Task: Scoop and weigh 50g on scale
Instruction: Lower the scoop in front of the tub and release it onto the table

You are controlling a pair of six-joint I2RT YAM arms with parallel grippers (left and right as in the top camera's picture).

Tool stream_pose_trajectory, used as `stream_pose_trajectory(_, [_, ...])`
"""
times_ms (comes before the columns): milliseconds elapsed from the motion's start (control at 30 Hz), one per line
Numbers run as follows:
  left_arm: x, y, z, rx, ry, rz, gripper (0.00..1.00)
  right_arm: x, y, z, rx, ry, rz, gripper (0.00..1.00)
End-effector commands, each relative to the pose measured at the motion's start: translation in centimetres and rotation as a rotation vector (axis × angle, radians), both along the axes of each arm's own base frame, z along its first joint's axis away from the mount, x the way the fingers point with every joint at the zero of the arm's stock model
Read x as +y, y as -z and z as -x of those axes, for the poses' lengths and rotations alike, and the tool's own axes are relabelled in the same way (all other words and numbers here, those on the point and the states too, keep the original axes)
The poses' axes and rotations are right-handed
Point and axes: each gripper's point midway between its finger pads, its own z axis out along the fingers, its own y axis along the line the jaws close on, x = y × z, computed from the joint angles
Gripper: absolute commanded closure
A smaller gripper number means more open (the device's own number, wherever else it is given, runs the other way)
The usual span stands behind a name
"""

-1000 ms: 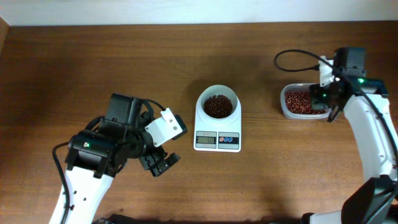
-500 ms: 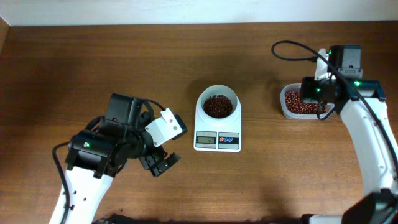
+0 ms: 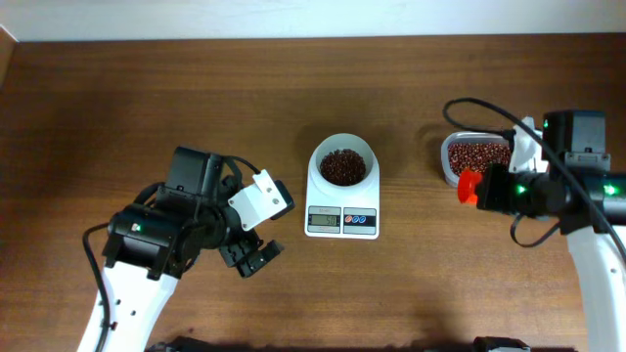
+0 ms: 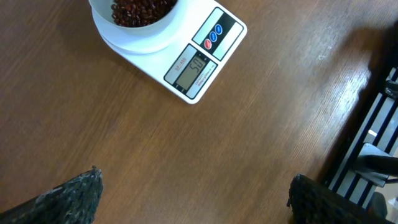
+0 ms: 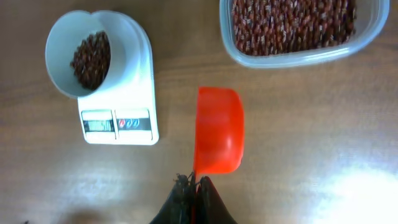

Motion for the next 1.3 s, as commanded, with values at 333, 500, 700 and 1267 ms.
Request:
stream_pose_trajectory(333, [-0.1,-0.2,0.1,-0.003,0.004,0.012,0.01,-3.1,0.2,2.8,0.103,0.402,-0.022,0.96])
stream_pose_trajectory(500, [-0.1,-0.2,0.1,-0.003,0.004,0.012,0.01,-2.7,6.4,5.5,0.285,0.442,-0.030,0.96])
stream_pose_trajectory(700, [-0.1,-0.2,0.1,-0.003,0.004,0.012,0.01,-1.2,11.0,1.7,0.143,0.391,-0.146,0.96])
stream_pose_trajectory(1267, [-0.1,-0.2,0.1,-0.003,0.004,0.012,0.01,-1.0,14.2,2.1,0.143,0.389,-0.154,0.73])
